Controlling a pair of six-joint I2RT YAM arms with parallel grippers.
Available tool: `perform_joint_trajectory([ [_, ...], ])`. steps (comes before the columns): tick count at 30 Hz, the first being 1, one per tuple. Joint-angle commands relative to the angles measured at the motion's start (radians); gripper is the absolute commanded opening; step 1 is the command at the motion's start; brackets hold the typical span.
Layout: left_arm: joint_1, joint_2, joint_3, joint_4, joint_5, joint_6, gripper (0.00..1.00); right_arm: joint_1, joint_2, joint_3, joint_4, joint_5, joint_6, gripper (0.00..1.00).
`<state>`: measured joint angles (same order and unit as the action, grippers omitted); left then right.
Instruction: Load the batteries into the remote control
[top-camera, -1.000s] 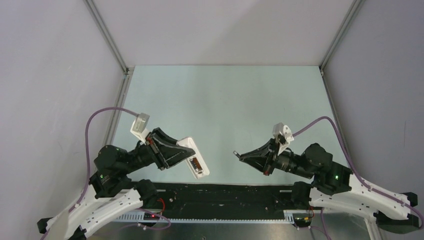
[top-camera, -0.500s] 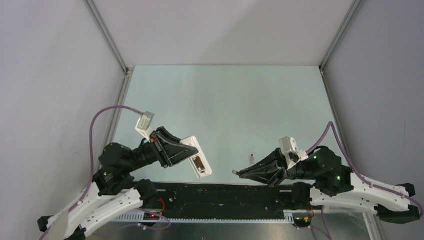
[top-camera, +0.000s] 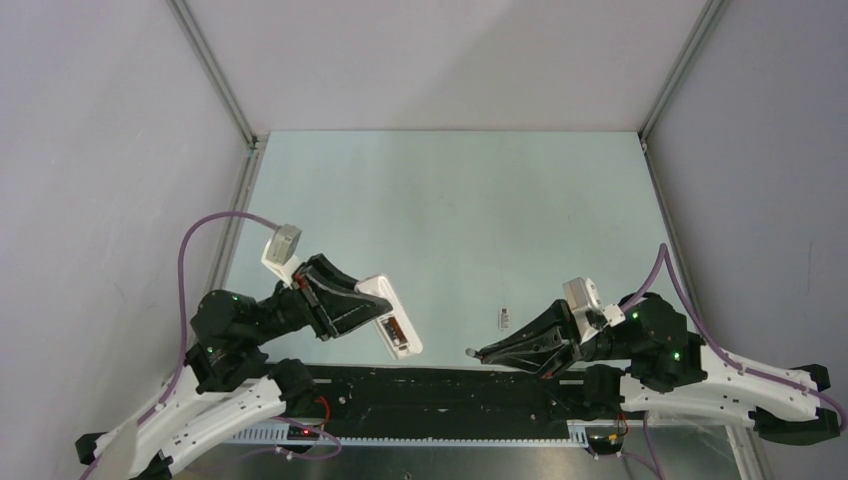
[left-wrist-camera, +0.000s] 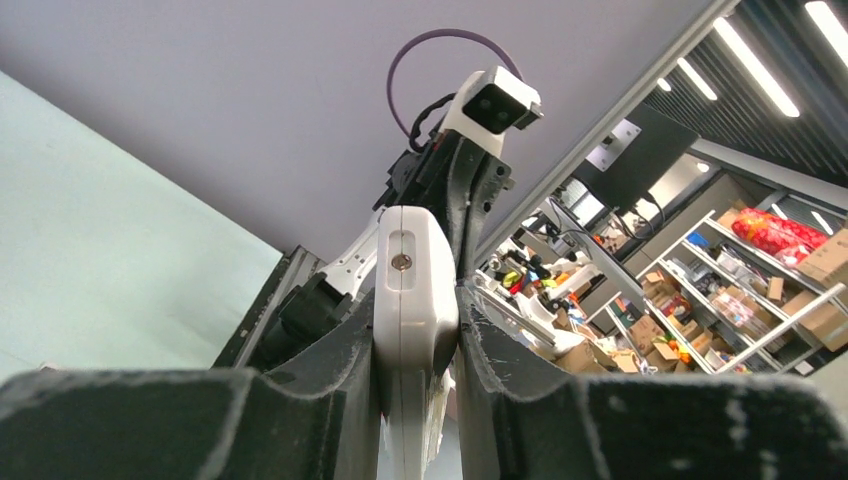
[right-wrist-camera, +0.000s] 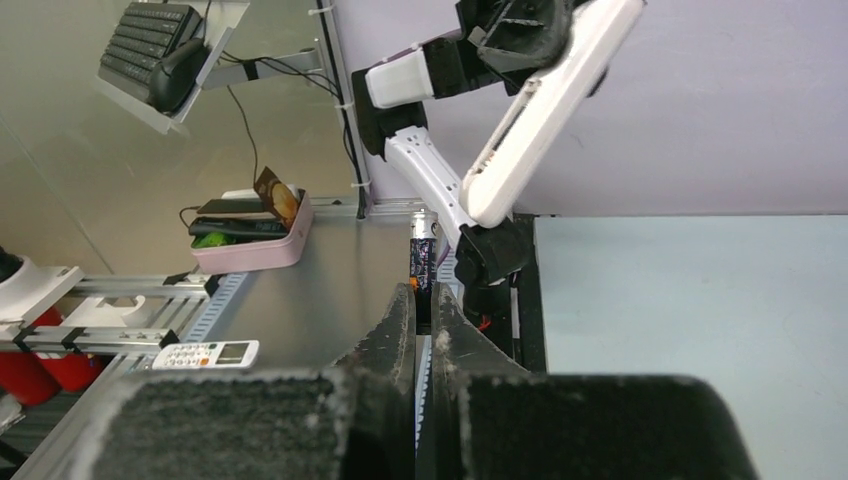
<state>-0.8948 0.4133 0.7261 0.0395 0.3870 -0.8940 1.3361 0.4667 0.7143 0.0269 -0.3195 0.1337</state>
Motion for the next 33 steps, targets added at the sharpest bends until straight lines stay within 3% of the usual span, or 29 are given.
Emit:
perform_joint_trajectory([
  [1,-0.004,-0.02,-0.006,0.092,0.048,-0.006,0.0,0.008,0.009,0.004,-0.01,0.107,0.004,0.0],
  [5,-0.005,-0.033,-0.008,0.124,0.065,-0.001,0.0,0.009,0.066,0.003,-0.118,0.244,0.039,0.0],
  [11,-0.005,-0.038,0.002,0.15,0.094,0.019,0.0,0.006,0.182,0.001,-0.153,0.297,0.068,0.0],
  [16,-0.004,-0.032,0.007,0.126,0.081,0.044,0.0,0.001,0.18,-0.002,-0.15,0.359,0.078,0.0],
  [18,-0.005,-0.035,0.009,0.083,0.045,0.052,0.0,0.001,0.159,-0.003,-0.151,0.432,0.092,0.0],
  [22,-0.004,-0.046,0.019,-0.113,-0.188,0.054,0.0,0.006,0.136,-0.002,-0.153,0.579,0.135,0.0],
  [27,-0.005,-0.039,0.0,-0.156,-0.246,0.051,0.0,0.047,0.142,-0.002,-0.086,0.67,0.126,0.0],
  [33,-0.004,-0.1,-0.034,-0.138,-0.25,0.331,0.0,0.092,0.162,-0.001,-0.044,0.736,0.058,0.0],
])
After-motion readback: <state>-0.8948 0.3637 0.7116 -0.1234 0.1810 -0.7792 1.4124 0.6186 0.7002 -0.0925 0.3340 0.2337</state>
